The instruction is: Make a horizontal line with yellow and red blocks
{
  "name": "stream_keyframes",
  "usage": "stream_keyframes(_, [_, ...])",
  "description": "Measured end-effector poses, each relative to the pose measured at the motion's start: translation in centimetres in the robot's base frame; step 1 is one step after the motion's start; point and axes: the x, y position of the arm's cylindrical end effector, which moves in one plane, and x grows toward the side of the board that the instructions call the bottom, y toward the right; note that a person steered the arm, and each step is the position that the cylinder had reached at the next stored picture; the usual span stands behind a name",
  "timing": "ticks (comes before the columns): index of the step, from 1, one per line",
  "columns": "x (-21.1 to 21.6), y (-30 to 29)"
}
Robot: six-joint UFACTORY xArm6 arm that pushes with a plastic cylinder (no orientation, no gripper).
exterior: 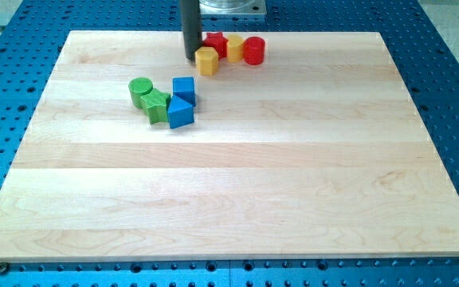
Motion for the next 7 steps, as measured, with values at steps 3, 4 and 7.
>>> stream_keyframes(3, [-6.1,0.8])
stream_keyframes(4, [-2.4,3.8])
stream_keyframes(7, [-2.9,9.6])
